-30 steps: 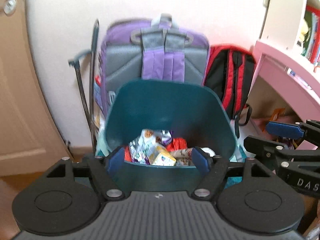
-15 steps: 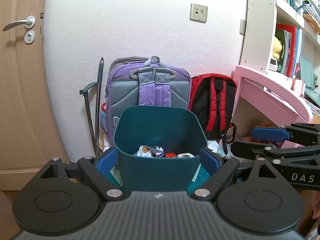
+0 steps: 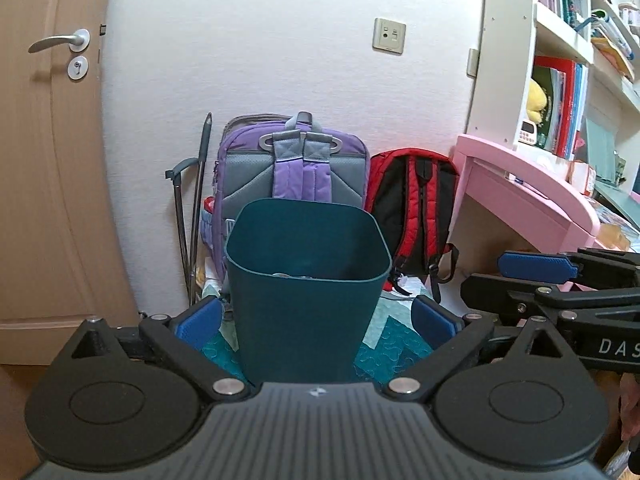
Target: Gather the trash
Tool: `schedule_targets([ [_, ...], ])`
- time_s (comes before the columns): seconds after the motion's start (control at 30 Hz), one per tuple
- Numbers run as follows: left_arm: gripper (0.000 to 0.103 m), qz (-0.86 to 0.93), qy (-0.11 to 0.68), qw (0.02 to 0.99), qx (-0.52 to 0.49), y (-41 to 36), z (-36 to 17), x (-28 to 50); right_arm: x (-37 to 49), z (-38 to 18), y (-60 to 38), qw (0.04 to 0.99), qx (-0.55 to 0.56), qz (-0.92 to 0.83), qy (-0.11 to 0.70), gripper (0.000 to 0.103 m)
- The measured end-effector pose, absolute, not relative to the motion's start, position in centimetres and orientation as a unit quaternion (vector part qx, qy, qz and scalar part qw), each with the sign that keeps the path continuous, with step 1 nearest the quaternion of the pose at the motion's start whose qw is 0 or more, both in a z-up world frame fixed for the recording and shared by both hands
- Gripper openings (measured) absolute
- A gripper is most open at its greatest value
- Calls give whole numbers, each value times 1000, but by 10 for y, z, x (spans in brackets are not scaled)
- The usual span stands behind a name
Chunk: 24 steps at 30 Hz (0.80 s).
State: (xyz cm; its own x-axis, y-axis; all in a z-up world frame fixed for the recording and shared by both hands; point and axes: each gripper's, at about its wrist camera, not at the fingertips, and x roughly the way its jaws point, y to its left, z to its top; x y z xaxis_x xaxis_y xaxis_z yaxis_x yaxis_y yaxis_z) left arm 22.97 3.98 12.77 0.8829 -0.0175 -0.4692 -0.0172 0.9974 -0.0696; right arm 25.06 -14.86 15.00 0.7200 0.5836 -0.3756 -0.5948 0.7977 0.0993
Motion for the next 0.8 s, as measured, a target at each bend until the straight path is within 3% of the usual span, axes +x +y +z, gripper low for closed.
schedule_targets([
  [0.8,102,11,217,976,-20,30,159,209,232,171,-157,933,-7,313,178,56],
])
